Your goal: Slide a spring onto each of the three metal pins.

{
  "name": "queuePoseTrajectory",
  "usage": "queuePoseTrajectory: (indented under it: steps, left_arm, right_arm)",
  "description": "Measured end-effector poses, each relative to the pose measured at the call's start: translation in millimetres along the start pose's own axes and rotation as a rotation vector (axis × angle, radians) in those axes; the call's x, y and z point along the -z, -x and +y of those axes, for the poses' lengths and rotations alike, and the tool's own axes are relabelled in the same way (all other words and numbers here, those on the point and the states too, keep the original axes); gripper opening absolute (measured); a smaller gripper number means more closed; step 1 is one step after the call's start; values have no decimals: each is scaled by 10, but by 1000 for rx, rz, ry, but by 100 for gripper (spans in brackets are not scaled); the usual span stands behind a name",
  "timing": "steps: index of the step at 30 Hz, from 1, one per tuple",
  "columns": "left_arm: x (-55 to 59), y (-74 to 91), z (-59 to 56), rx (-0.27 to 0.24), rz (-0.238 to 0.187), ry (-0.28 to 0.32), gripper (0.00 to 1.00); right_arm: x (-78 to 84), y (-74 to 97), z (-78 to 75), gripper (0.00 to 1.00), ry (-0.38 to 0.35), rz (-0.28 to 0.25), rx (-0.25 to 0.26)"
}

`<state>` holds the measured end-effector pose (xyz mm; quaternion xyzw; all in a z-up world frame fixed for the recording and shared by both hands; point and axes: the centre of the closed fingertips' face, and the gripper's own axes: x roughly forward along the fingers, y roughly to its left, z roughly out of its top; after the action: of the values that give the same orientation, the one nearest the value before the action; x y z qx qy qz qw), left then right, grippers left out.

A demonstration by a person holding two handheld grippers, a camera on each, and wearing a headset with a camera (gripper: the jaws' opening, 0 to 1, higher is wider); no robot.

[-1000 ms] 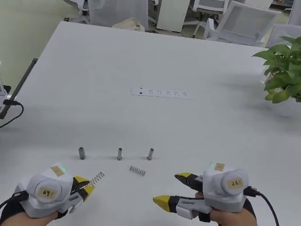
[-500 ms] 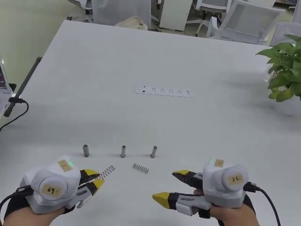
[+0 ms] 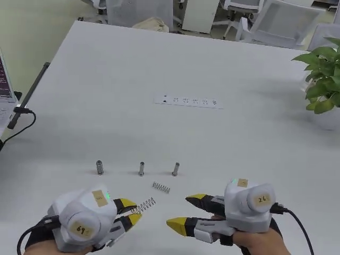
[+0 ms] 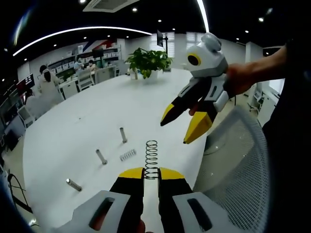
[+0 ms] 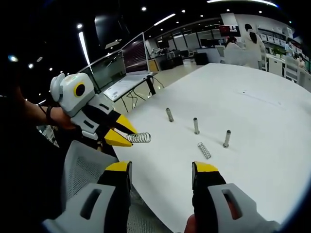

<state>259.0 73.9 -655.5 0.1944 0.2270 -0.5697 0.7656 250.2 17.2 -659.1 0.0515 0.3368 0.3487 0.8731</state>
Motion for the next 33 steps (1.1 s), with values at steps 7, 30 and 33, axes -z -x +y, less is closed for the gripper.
queuePoseTrajectory:
  steps: [7,30,33]
  left_arm:
    - [-75,-47,-136,53,3,-59,3]
    - [-72,-109,-262,144,30,-161,3]
    - [-60,-114,-257,147,37,-174,3]
  right_arm:
    - [-5,-28,87,45,0,-4,-30]
    - [-4,-78,404,24,-36,-12,-179]
    - [-30,-62,416,21,-33,-18,-188]
